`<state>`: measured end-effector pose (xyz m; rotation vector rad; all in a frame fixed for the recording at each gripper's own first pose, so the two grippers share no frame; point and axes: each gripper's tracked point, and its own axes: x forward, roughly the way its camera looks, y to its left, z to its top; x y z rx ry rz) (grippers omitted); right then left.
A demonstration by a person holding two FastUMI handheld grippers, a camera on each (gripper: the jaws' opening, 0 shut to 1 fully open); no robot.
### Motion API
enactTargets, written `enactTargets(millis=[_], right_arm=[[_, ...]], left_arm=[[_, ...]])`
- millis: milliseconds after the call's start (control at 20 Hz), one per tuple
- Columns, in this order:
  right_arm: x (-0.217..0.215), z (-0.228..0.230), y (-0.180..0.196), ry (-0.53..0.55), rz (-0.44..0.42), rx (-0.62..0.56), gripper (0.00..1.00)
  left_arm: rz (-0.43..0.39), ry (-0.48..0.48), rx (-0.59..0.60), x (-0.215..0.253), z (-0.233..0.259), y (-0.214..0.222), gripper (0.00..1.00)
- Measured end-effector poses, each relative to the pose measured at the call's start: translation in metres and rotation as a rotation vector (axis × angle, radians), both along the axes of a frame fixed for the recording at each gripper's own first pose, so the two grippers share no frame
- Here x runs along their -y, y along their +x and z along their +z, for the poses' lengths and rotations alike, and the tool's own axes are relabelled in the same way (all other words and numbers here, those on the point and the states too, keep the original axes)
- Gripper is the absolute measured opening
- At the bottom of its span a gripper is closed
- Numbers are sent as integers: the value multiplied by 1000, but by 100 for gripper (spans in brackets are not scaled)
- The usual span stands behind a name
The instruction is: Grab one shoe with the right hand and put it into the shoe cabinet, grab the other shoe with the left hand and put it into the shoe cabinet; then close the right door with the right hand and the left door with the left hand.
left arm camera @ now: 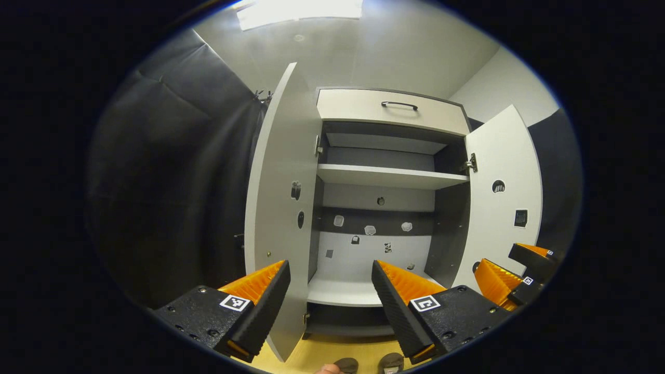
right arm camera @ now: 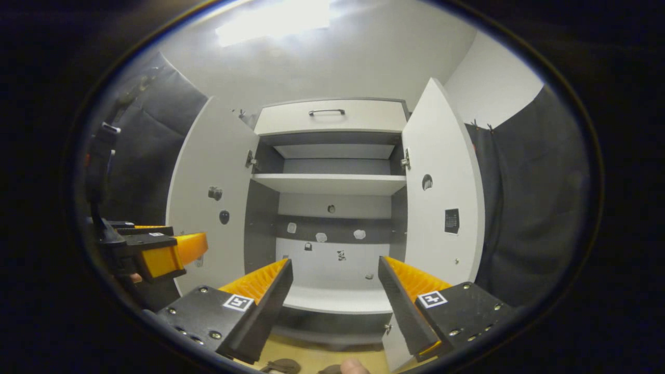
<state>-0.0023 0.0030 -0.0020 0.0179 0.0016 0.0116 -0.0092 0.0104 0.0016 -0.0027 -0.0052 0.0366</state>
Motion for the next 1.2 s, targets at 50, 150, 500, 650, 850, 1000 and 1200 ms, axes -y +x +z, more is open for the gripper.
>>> enactTargets(millis=[50,150,500,650,850,1000,1200], right_arm=[[-1,-1,0,1,0,-1,99],[-3,-1,-1,2,2,-2,99],[-1,-26,-2,6,0,-49,99],[1,-72,-2,14,0,-144,99],[-4,-162,-16,8,21,-327,99],[-15,-231,-35,18,57,-466,96],[-32,-313,-68,51,109,-642,99]], left_arm=[[2,-1,1,-1,0,-1,96],[1,-7,0,-2,-1,-2,96],[8,-7,3,-5,0,-4,96],[22,4,9,-11,3,-7,96],[48,15,7,-21,4,-11,96],[68,25,-7,-29,0,-15,96],[116,32,-14,-45,-1,-21,100]])
